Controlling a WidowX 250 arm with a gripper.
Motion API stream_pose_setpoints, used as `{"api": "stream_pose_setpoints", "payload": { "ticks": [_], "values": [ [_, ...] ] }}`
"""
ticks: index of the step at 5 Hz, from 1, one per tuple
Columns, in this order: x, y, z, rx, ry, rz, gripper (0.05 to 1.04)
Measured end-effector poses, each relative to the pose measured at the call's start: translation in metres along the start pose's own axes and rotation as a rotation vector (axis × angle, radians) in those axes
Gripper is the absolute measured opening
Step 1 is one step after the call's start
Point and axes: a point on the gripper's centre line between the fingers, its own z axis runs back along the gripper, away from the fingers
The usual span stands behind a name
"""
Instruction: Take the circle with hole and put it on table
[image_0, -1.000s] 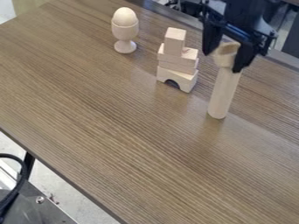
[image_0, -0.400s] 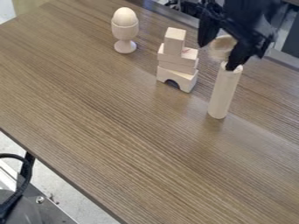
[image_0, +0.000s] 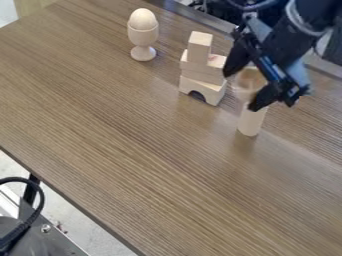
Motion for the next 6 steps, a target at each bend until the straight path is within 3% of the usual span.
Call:
{"api": "stream_pose_setpoints", "payload": {
  "ticks": [1, 3, 4, 6],
  "values": [
    [-0.008, -0.004, -0.015, 0.018, 0.046, 0.002, 0.771],
    [-0.016, -0.007, -0.025, 0.080, 0.045, 0.040, 0.771],
    [-0.024, -0.004, -0.033, 0.089, 0.073, 0.060, 0.771],
    [-0.048, 0.006, -0.065, 0.004, 0.159, 0.138, 0.771]
  ]
}}
